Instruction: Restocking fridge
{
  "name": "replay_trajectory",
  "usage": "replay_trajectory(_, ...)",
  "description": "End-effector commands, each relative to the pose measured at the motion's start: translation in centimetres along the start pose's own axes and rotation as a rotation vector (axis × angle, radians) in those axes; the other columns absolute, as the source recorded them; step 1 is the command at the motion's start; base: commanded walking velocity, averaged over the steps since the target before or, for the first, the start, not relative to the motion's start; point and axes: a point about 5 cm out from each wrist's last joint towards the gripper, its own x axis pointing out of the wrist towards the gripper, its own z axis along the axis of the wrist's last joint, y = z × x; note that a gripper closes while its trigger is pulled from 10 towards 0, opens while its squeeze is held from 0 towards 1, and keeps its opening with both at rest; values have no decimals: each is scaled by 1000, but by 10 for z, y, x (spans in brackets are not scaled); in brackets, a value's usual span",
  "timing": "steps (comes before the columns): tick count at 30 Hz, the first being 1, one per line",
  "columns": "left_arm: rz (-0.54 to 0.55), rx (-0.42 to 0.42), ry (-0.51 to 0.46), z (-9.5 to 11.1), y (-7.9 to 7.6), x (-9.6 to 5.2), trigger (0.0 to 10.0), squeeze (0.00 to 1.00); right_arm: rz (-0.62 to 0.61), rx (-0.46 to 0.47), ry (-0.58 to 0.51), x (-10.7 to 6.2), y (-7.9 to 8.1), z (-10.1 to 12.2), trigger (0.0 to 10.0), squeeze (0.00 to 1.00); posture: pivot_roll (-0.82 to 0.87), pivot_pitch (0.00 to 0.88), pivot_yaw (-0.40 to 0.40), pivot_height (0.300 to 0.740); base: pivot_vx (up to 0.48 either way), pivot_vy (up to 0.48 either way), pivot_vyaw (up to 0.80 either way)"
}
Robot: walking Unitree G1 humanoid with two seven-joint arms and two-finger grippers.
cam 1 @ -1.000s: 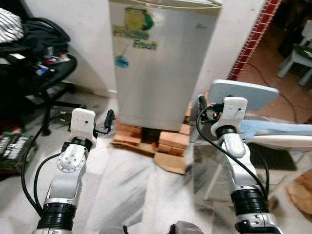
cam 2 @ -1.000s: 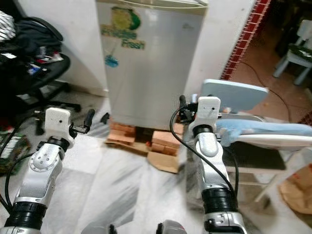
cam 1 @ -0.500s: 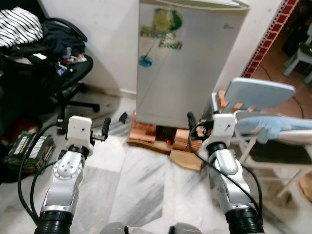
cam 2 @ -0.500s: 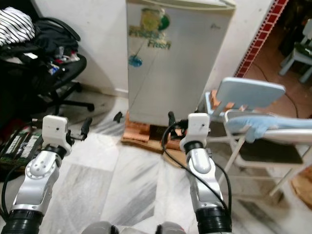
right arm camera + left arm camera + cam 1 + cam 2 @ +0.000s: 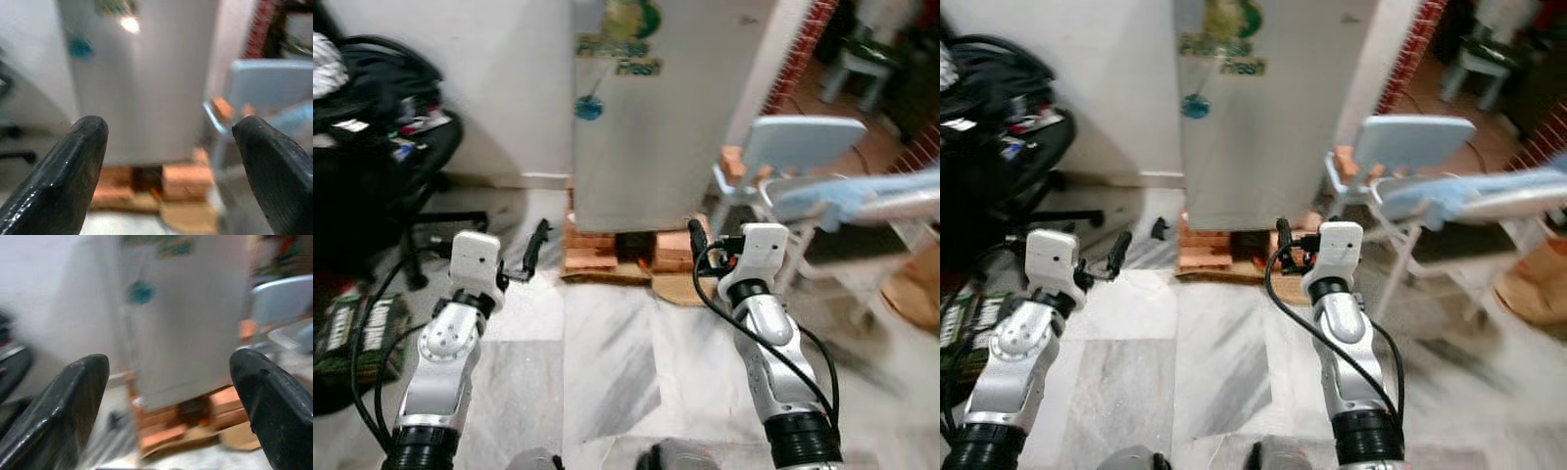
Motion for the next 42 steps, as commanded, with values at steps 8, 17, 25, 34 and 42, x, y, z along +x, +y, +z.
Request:
replay_trajectory(8,67,26,13,-1,11,-2,10000,0,90,-21,-38,4,18,8,10000,0,23,36,-48,740,282,390,-800)
replay_trajectory(17,76,44,-3,3,11,0,10000,0,83,-27,-54,11,17,14,10000,0,31,39,-51,740,282,389,-800)
replay_trajectory(25,82,22,28,0,11,2,10000,0,112,-72,-82,11,24,18,10000,0,32,44,-50,740,141,412,-800)
replay_trajectory(34,111,35,63,-9,13,-5,10000,0,73,-70,-56,6,11,11,10000,0,38,49,-53,740,0,480,-772)
replay_trajectory(42,131,44,79,-12,19,-12,10000,0,36,-49,-35,1,0,6,10000,0,34,57,-57,740,0,480,-59)
